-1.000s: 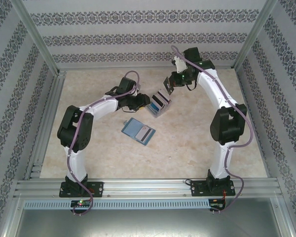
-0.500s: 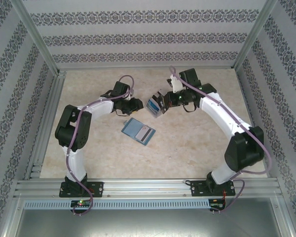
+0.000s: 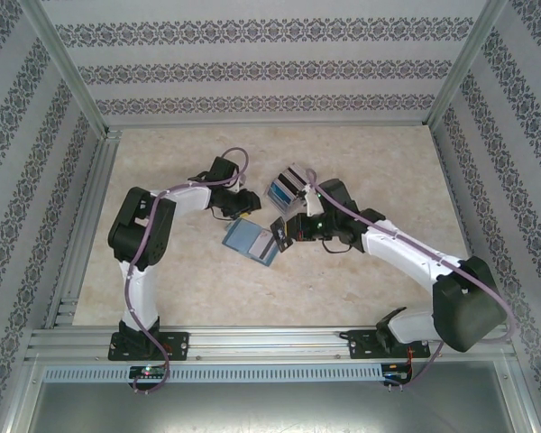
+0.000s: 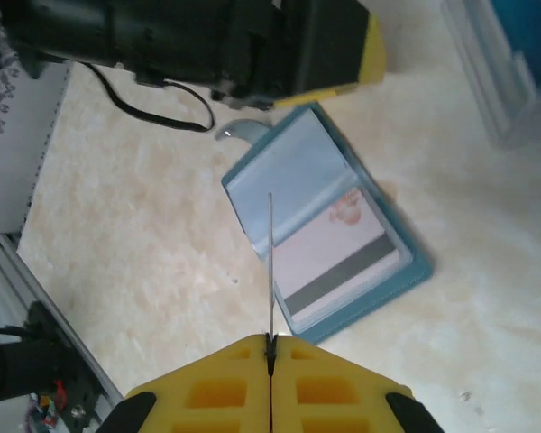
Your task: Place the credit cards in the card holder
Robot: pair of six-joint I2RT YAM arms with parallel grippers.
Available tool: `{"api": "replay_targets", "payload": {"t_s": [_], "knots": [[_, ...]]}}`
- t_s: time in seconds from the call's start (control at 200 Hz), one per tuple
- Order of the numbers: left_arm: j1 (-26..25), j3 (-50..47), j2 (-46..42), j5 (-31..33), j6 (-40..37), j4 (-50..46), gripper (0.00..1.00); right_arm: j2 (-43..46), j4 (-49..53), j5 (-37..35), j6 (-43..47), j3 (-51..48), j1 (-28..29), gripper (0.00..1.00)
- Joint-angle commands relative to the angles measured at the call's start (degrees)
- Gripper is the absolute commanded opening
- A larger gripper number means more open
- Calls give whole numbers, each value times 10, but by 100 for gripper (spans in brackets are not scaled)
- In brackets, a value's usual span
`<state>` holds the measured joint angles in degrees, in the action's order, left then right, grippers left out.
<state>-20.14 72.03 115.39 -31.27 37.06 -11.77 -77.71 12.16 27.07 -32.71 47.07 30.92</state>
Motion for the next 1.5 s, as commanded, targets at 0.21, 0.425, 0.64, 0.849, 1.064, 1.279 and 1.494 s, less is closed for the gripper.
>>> {"api": "replay_targets", "payload": {"t_s": [0.21, 0.425, 0.64, 0.849, 1.064, 1.279, 1.494], "knots": [[5, -115, -102, 20, 8, 7, 42, -41, -168, 15, -101, -64, 12, 9], [5, -133, -172, 31, 19, -11, 42, -88, -226, 40, -119, -65, 31, 9], [5, -150, -236, 60, 5, -69, 42, -118, -270, 19, -145, -74, 40, 9], [5, -197, -250, 62, 1, -84, 42, -146, -307, 11, -170, -80, 40, 9], [5, -237, -259, 73, 0, -93, 41, -181, -345, 22, -192, -82, 40, 9], [5, -256, -261, 73, 2, -92, 39, -186, -347, 7, -199, -91, 37, 8], [5, -270, -253, 64, 9, -72, 34, -214, -358, 31, -203, -77, 41, 9]]}}
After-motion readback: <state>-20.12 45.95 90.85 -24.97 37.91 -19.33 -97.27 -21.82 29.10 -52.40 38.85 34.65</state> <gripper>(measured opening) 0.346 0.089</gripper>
